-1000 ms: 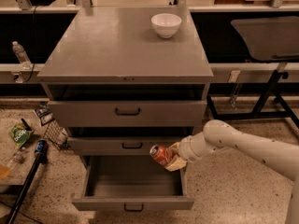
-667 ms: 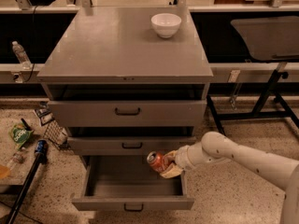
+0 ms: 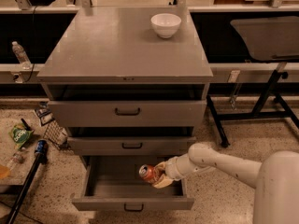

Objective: Place coke can into bottom drawer

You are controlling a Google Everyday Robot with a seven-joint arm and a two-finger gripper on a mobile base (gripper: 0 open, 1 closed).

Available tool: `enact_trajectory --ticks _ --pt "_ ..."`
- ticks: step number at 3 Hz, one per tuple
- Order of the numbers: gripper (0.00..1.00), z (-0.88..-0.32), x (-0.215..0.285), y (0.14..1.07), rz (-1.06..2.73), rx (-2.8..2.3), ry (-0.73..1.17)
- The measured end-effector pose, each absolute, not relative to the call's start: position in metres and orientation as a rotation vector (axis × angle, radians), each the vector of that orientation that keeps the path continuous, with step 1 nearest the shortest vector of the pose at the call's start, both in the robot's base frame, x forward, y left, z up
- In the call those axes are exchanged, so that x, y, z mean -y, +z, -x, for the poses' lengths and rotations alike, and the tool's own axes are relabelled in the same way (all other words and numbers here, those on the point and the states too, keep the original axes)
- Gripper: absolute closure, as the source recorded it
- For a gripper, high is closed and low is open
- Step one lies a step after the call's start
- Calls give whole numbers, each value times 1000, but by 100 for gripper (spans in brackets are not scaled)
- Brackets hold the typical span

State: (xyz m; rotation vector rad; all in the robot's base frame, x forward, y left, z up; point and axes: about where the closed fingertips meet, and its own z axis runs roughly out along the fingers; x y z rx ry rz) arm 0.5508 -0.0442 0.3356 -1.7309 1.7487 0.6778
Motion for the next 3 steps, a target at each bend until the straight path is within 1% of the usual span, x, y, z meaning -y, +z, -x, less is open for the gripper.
enact_trajectory --ticks 1,2,3 --pt "100 -564 27 301 1811 -1775 654" --pt "100 -564 18 299 1829 -1765 661" --pt "100 -562 14 268 1833 -1764 684"
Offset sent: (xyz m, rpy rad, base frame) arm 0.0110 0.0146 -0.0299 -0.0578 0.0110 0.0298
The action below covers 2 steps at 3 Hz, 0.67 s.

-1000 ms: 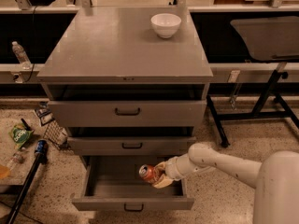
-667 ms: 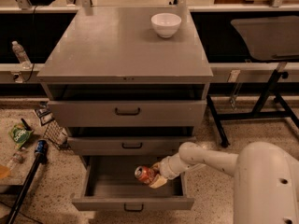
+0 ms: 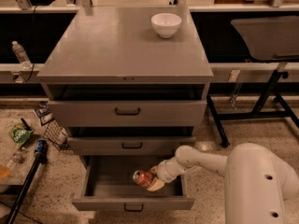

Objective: Place coke can into bottom drawer

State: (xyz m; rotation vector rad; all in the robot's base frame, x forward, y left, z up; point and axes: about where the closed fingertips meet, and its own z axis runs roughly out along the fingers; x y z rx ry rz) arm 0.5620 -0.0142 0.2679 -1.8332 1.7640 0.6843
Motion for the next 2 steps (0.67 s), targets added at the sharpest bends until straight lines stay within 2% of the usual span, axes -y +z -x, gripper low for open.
enact_trajectory --ticks 2 --pt "100 -567 6 216 1918 -1735 580"
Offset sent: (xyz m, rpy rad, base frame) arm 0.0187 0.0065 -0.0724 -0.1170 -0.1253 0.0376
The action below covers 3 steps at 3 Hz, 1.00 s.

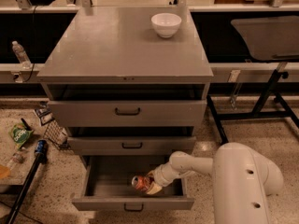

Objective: Place coke can into bottom drawer

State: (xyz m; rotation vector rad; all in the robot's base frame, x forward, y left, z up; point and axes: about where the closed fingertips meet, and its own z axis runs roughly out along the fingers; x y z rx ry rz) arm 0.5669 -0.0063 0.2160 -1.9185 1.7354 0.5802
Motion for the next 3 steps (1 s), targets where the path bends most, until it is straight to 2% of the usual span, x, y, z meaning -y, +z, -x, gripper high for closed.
enact_trajectory --ticks 1,2,3 --pt "100 -575 4 202 1926 -1747 516" --pt "85 -582 5 182 1918 -1784 475" --pt "61 -589 6 167 1915 -1820 445"
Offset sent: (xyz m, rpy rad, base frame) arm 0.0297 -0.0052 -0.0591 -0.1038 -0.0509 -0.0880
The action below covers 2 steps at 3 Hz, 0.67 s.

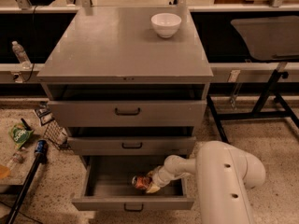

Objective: Place coke can into bottom drawer

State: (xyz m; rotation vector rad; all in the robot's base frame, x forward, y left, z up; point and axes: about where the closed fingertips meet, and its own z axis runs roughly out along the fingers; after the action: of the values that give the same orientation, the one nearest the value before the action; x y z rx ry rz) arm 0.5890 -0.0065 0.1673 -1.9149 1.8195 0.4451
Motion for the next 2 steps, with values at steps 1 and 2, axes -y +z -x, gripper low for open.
enact_trajectory --ticks 1,2 --pt "38 -593 9 160 1892 -1855 423" --pt "15 -594 12 159 1867 -1879 419"
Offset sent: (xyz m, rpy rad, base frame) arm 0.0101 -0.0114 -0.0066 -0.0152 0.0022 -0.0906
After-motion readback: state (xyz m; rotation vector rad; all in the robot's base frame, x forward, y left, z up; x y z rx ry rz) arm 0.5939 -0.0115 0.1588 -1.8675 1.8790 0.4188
